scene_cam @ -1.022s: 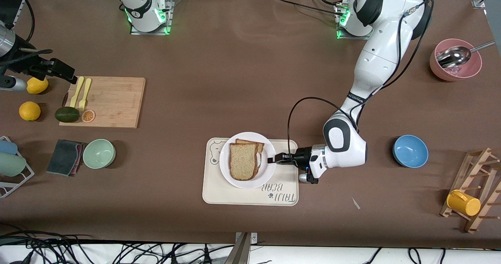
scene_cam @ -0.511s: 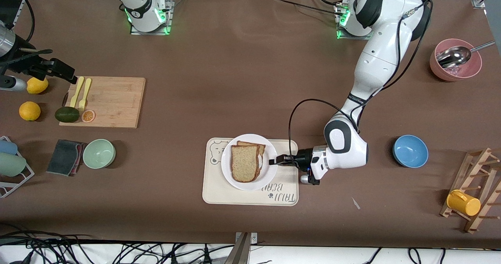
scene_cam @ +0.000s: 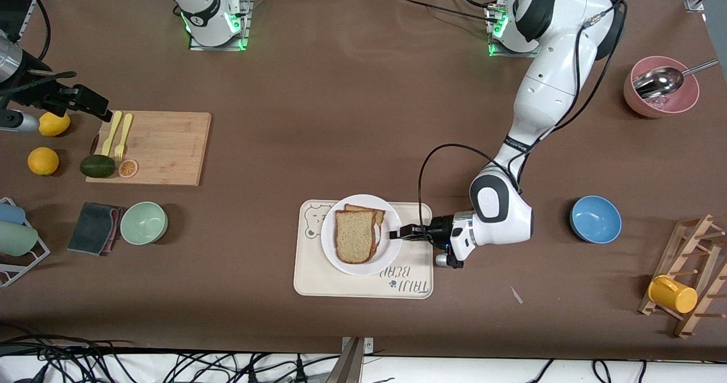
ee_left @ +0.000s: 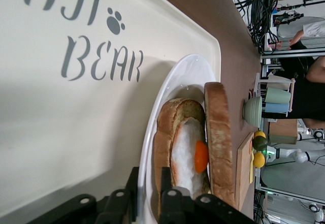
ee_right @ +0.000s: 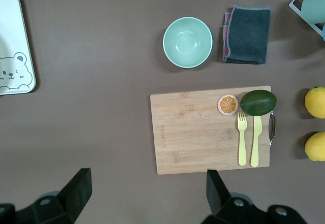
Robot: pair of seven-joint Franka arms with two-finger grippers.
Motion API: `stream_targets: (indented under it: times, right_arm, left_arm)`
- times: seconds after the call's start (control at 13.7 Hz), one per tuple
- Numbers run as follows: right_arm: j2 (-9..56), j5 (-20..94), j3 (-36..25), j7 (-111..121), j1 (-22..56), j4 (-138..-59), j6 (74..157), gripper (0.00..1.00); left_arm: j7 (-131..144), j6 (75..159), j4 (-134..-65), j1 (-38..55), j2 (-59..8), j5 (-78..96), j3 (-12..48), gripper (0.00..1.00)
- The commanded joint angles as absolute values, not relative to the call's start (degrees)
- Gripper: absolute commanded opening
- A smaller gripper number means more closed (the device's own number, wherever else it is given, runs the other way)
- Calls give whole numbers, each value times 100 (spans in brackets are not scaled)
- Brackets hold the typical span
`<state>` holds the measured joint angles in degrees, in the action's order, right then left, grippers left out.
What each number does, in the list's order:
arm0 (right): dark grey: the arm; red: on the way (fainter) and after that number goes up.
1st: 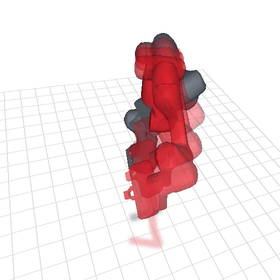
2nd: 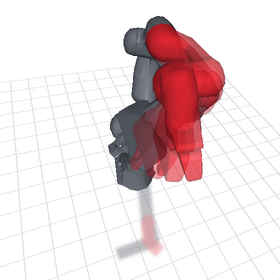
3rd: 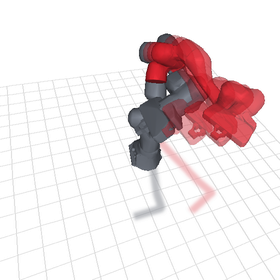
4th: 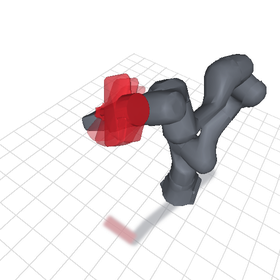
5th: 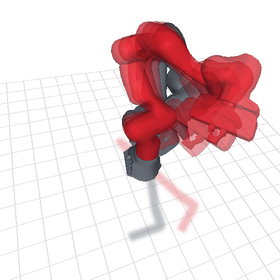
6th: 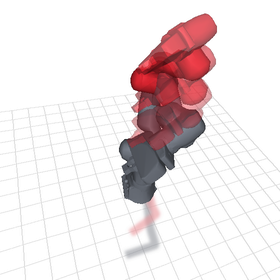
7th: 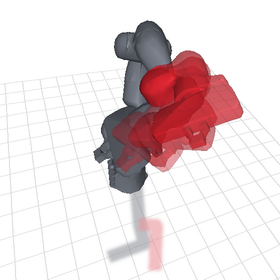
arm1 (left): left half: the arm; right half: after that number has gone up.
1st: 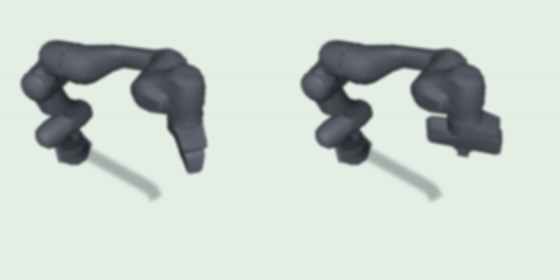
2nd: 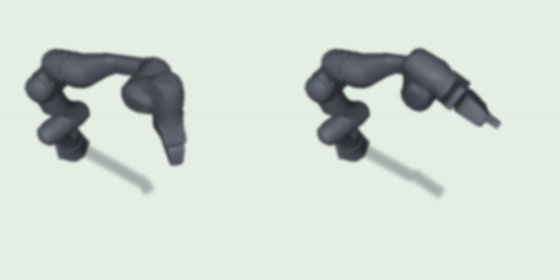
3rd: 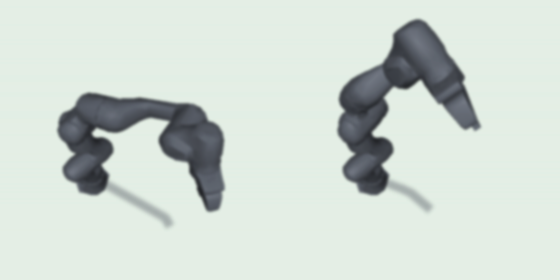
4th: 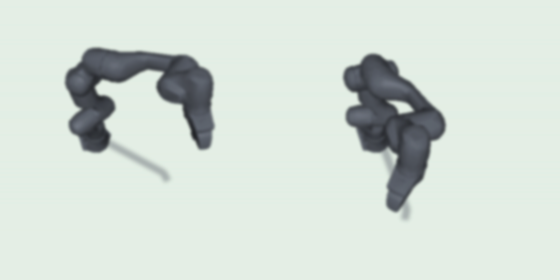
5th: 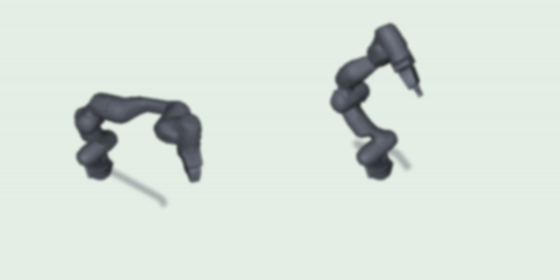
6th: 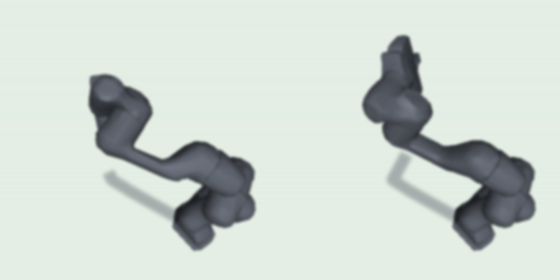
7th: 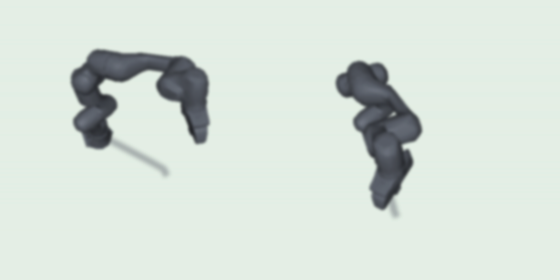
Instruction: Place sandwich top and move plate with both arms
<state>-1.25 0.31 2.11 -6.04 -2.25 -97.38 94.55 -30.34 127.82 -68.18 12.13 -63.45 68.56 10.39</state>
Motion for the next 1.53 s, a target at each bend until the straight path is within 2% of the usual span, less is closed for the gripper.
stream_targets:
  times: [0.0, 0.07, 0.15, 0.22, 0.51, 0.66, 0.88, 1.24, 1.46]
  right_arm:
    - [-229, 132, 272, -659, -290, -9835, 9475, 100]
    - [-237, 132, 272, -659, -290, -9835, 9475, 100]
    - [-237, 132, 272, -659, -290, -9835, 9475, 100]
    - [-237, 132, 272, -659, -290, -9835, 9475, 100]
    - [-229, 132, 272, -659, -290, -9835, 9475, 100]
    - [-237, 132, 272, -659, -290, -9835, 9475, 100]
    - [-237, 123, 281, -650, -290, -9826, 9475, 100]
    - [-237, 105, 281, -650, -281, -9826, 9475, 100]
    - [-237, 114, 316, -650, -281, -9826, 9475, 100]
  left_arm:
    - [-2927, 12762, -6592, 1178, -6442, 6934, 1063, 51]
    - [-2935, 12753, -6600, 1169, -6416, 6926, 1055, 68]
    - [-2944, 12736, -6609, 1160, -6390, 6874, 1055, 79]
    - [-2953, 12701, -6644, 1108, -6355, 6856, 1046, 86]
    - [-2883, 12306, -6889, 862, -6022, 6576, 1028, 93]
    - [-2586, 12121, -7284, 730, -5522, 6207, 1020, 98]
    - [-1560, 11788, -7585, 660, -4862, 5068, 1002, 99]
    - [-169, 10155, -7567, 195, -3852, 2842, 1002, 100]
    - [-17, 8689, -7506, -569, -3359, 2400, 993, 100]
